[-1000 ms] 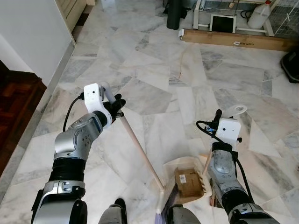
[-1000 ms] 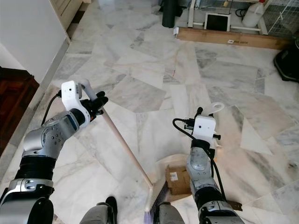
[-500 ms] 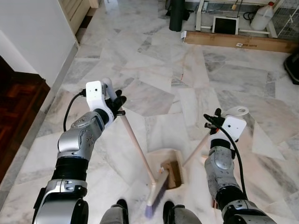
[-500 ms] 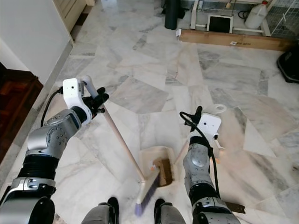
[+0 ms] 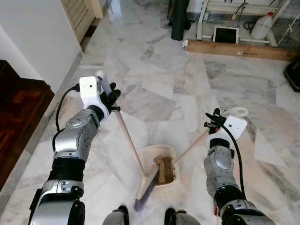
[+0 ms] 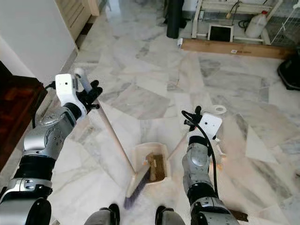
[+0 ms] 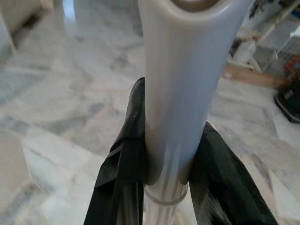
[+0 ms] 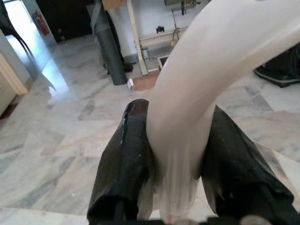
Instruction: Sweep floor
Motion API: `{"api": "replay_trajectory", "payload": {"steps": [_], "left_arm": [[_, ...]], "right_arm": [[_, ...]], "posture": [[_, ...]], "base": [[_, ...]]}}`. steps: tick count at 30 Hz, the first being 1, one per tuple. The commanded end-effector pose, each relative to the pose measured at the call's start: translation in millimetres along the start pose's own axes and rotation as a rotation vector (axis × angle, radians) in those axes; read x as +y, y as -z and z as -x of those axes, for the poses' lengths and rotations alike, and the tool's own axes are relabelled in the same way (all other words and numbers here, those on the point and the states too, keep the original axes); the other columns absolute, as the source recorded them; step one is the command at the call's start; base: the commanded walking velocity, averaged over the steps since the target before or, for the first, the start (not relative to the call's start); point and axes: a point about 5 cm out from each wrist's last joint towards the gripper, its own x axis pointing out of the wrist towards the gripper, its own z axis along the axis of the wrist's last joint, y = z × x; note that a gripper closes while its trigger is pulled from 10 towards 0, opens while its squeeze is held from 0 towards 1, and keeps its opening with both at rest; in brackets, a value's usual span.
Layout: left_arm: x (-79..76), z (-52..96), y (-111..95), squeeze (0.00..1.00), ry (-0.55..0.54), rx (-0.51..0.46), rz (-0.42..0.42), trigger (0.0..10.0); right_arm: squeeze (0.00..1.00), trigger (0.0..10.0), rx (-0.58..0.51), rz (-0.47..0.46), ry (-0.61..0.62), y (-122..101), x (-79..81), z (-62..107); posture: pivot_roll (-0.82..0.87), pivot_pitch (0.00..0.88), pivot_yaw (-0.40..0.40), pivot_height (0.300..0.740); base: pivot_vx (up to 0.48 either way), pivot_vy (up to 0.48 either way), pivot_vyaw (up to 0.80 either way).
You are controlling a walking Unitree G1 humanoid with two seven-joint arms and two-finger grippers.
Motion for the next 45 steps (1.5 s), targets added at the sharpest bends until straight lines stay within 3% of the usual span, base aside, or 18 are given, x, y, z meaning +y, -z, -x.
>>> {"api": "replay_trajectory", "payload": {"steps": [1, 7, 13, 20, 25, 31, 33, 39, 45], "left_arm": [[1.0, 4.3, -10.6, 0.0, -0.007, -0.07, -0.016, 10.0], [2.4, 10.3, -12.2, 0.0, -0.005, -0.073, -0.091, 10.0], [7.2, 15.2, -28.5, 0.0, -0.023, -0.136, -0.213, 10.0], [5.9, 18.9, -49.4, 0.0, -0.041, -0.225, -0.221, 10.0], [17.0, 21.2, -55.9, 0.0, -0.135, -0.282, -0.252, 10.0], [19.8, 22.5, -35.7, 0.0, -0.214, -0.288, -0.27, 10.0], [18.3, 23.5, -20.6, 0.0, -0.245, -0.284, -0.306, 10.0], [18.8, 26.5, 12.6, 0.0, -0.318, -0.245, -0.289, 10.0], [8.0, 21.6, 21.9, 0.0, -0.308, -0.253, -0.291, 10.0]], "right_arm": [[0.0, 10.0, -0.042, -0.039, -0.015, -12.0, 6.7, -6.6], [0.0, 10.0, -0.055, -0.032, -0.02, -14.9, 3.0, -8.0], [0.0, 10.0, -0.065, -0.023, -0.017, -16.4, -2.3, -8.4], [0.0, 10.0, -0.06, -0.02, -0.016, -15.4, -4.2, -7.5], [0.0, 10.0, -0.065, -0.021, -0.016, -16.8, -4.6, -8.0], [0.0, 10.0, -0.08, -0.02, -0.016, -19.9, -6.5, -8.7], [0.0, 10.0, -0.081, -0.015, -0.017, -19.7, -7.7, -7.9], [0.0, 10.0, -0.097, -0.02, -0.016, -20.6, -9.9, -3.5], [0.0, 10.0, -0.116, -0.036, -0.032, -24.2, -7.7, 0.4]], "posture": [[0.07, 0.097, 0.023, 0.74], [0.07, 0.082, 0.018, 0.74], [0.06, 0.057, 0.016, 0.74], [0.06, 0.036, 0.013, 0.74], [0.05, 0.021, 0.016, 0.74], [0.04, 0.009, 0.015, 0.74], [0.03, 0.007, 0.013, 0.74], [0.01, 0.038, 0.005, 0.74], [0.01, 0.087, -0.004, 0.74]], "base": [[0.0, 0.0, 0.0], [0.0, 0.0, 0.0], [0.0, 0.0, 0.0], [0.0, 0.0, 0.0], [0.0, 0.0, 0.0], [0.0, 0.0, 0.0], [0.0, 0.0, 0.0], [0.0, 0.0, 0.0], [0.0, 0.0, 0.0]]}}
